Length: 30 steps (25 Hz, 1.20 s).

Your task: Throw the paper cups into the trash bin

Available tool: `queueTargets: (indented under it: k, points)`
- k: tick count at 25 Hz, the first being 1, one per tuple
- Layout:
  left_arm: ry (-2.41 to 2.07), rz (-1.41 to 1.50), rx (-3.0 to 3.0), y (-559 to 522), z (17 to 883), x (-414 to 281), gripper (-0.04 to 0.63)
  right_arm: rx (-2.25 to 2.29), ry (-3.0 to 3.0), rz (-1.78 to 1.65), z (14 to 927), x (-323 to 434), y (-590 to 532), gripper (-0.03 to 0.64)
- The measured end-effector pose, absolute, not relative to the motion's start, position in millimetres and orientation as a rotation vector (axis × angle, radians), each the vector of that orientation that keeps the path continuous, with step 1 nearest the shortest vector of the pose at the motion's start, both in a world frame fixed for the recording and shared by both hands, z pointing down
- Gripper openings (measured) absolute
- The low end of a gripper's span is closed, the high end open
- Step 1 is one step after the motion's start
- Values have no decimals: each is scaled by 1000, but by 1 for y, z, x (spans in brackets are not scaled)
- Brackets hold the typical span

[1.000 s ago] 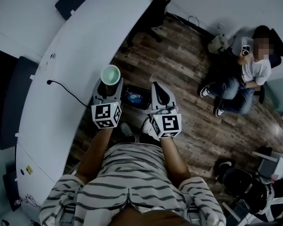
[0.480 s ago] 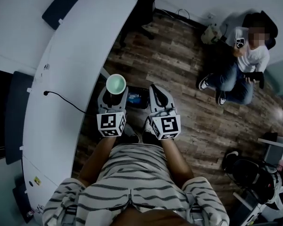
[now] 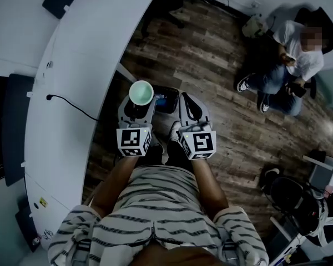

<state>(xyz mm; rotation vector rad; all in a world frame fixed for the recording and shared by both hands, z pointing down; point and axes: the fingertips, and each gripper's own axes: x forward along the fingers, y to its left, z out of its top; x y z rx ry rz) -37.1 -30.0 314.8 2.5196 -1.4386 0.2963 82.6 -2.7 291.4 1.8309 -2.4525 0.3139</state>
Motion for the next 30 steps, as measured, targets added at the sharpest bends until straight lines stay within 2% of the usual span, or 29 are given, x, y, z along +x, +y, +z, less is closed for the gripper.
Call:
queueTargets:
  k: [30]
  points:
    - [-1338, 440, 2410, -15, 427, -22, 285, 1823, -2338, 480, 393, 91, -4, 9]
